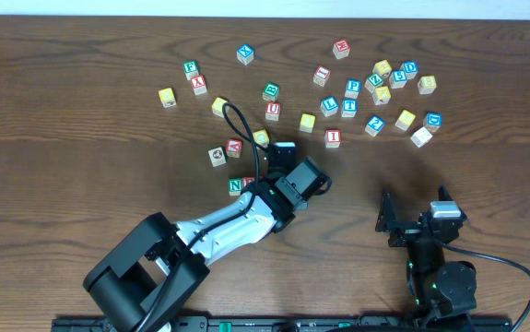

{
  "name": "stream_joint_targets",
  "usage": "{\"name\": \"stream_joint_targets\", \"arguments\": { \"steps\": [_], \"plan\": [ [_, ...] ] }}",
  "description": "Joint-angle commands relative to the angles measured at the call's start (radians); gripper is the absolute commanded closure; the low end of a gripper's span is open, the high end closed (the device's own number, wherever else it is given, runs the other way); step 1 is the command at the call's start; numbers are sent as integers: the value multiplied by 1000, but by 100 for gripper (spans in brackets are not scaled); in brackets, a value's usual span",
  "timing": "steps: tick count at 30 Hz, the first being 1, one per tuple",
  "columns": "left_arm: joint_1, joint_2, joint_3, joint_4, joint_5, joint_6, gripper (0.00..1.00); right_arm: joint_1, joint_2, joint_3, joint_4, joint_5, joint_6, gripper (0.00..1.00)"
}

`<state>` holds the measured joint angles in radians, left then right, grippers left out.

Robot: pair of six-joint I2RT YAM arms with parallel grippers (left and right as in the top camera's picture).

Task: Spell out NEURIPS
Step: 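Adjust the held R block into line beside the U block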

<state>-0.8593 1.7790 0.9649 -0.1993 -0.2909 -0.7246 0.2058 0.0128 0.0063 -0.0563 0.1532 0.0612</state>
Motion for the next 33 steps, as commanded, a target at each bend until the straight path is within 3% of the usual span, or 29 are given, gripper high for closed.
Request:
{"name": "stream_joint_targets", "arguments": {
  "steps": [1, 26, 27, 30, 33],
  "plan": [
    [-25, 18, -10, 0, -7, 13, 93, -7, -1, -1, -4, 5, 13, 1],
    [-29, 67, -2, 14, -25, -10, 92, -7, -1, -1, -4, 5, 12, 1],
    [-29, 67, -2, 14, -25, -10, 91, -7, -1, -1, -4, 5, 12, 1],
    [-29, 67, -2, 14, -25, -9, 72, -7, -1, -1, -4, 5, 12, 1],
    [-29, 67, -2, 14, -25, -8, 65, -7, -1, -1, -4, 5, 12, 1]
  ]
}}
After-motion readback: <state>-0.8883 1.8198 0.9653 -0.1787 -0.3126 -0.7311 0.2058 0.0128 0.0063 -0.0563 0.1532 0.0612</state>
